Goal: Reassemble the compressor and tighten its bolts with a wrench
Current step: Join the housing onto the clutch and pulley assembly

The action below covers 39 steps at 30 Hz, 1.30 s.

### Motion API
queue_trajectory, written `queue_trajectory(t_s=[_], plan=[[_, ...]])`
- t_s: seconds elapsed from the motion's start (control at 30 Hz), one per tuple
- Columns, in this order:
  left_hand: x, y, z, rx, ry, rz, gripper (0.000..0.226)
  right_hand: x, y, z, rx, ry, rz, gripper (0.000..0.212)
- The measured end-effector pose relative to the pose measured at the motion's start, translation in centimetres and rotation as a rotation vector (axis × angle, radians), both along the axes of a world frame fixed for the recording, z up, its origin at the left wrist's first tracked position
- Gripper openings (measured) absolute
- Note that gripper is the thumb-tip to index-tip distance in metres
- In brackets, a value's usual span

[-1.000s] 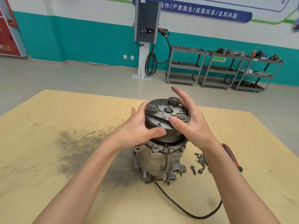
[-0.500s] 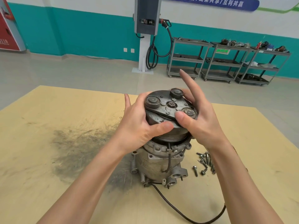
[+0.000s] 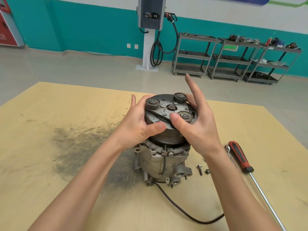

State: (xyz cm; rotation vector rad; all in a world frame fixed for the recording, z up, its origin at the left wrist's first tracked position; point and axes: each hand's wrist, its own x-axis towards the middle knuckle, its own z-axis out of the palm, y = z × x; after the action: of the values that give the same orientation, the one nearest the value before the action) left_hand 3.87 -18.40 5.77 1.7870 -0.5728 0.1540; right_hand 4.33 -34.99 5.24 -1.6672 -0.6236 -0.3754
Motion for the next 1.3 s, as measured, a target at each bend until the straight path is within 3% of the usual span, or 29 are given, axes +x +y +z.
queue_trajectory(t_s=[0.23, 0.7, 1.1, 1.3], plan=[[0.2, 0.3, -0.6, -0.092, 0.049, -0.048, 0.094, -0.4, 0.6, -0.2, 0.021, -0.001, -0.061, 0.089], [0.3, -0.2, -1.9, -0.147, 0.032, 0.09, 0.109, 0.1, 0.5, 0.2, 0.026, 0.028, 0.001, 0.095], [0.4, -0.5, -1.2, -0.202, -0.054, 0.134, 0.093, 1.0, -0.1, 1.4, 0.028, -0.056, 0.103, 0.095], [-0.1, -0.8, -1.5, -0.186, -0.064, 0.137, 0.102, 1.0, -0.3, 0.9, 0.025, -0.049, 0.139, 0.096]])
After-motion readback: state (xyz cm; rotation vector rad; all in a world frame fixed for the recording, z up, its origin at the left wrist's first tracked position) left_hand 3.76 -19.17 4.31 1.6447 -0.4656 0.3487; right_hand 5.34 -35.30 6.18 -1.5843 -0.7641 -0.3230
